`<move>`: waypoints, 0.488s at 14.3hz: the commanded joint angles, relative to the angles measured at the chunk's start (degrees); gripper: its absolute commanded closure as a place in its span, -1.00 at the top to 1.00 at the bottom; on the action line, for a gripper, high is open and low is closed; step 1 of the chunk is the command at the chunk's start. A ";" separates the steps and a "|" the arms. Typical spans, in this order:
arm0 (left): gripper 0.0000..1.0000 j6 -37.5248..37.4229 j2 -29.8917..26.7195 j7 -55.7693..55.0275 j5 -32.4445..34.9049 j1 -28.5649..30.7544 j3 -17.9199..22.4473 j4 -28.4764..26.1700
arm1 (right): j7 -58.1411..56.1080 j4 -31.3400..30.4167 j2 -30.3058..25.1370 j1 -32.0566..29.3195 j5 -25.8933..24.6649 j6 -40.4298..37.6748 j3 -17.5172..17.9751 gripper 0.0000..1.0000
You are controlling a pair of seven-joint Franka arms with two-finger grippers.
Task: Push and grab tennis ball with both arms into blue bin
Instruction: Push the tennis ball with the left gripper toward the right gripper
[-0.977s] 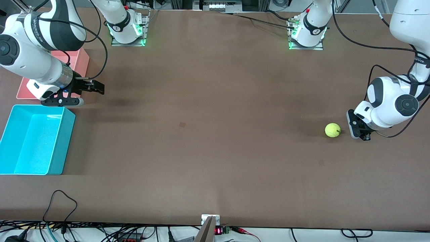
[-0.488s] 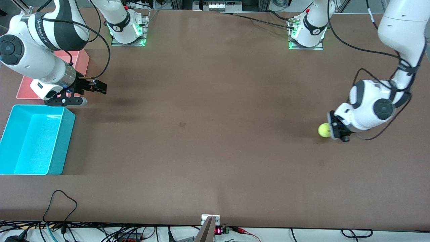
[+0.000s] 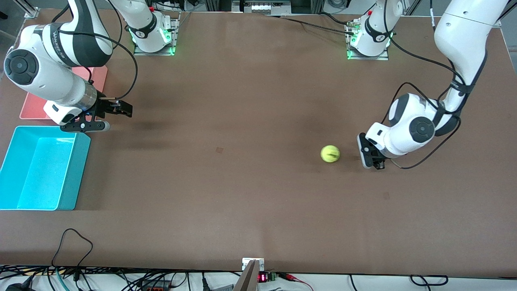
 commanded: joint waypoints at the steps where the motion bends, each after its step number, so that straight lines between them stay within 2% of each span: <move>1: -0.96 -4.47 -2.74 1.94 0.02 2.95 -0.43 0.12 | 0.28 -0.54 -0.38 0.58 -0.38 0.54 -0.11 1.00; 4: -0.96 -12.72 -7.57 1.06 0.02 4.27 -0.34 0.82 | 0.28 -0.54 0.06 0.93 -0.38 0.63 -0.11 1.00; 7: -0.94 -21.69 -10.21 1.41 0.02 7.25 -0.34 4.07 | 0.36 -0.45 0.32 1.11 -0.38 0.54 -0.11 1.00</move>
